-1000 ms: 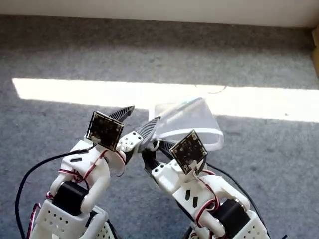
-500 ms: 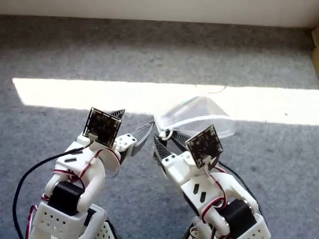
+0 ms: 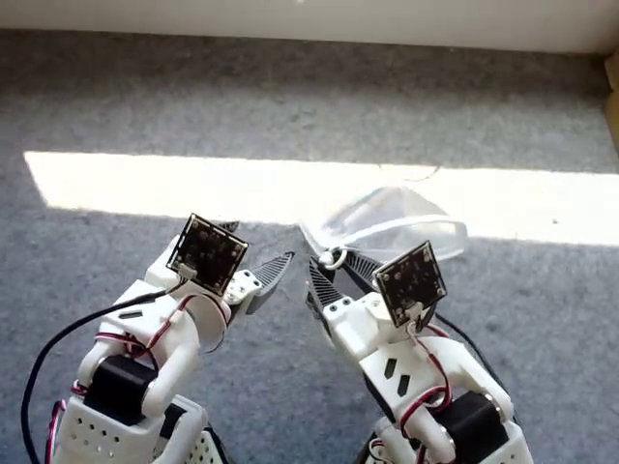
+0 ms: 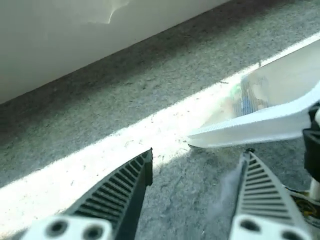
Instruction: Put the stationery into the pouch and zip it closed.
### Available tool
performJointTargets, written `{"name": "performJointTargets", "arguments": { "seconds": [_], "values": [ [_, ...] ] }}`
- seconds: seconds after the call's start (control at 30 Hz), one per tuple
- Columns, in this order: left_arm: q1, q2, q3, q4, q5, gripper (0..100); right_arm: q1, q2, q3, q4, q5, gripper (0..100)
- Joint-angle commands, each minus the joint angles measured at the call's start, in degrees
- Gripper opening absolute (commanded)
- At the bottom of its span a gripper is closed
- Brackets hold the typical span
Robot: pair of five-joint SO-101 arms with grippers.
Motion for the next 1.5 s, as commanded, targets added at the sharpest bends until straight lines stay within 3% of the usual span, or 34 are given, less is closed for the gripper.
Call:
{"name": "performJointTargets", "arguments": {
  "seconds": [0.0,0.13,0.5,0.8,1.17,1.33,1.47],
  "values": [
    [3.9,-0.3,-2.0,0.0,-0.8,28,0.3,-0.9,-10.8,6.2,0.1,0.5],
    [7.3,-0.3,0.2,-0.2,-3.9,28,0.0,-0.8,-16.0,9.9,0.1,0.5],
    [14.5,-0.3,0.5,-0.3,-2.8,27,-0.2,-0.3,-17.0,13.9,0.5,0.5],
    [15.6,-0.3,0.6,-3.7,0.6,27,-11.4,-0.2,-17.1,19.3,3.5,0.5],
    [20.9,-0.3,1.3,-4.0,0.8,27,-13.4,-0.2,-18.2,21.8,4.2,0.5],
    [22.1,-0.3,6.2,-11.3,0.8,27,-21.2,-0.2,-24.1,28.0,4.2,0.5],
    [22.4,-0.3,8.7,-15.1,0.8,26,-21.9,-0.2,-27.2,29.0,4.2,0.5]
  ]
}}
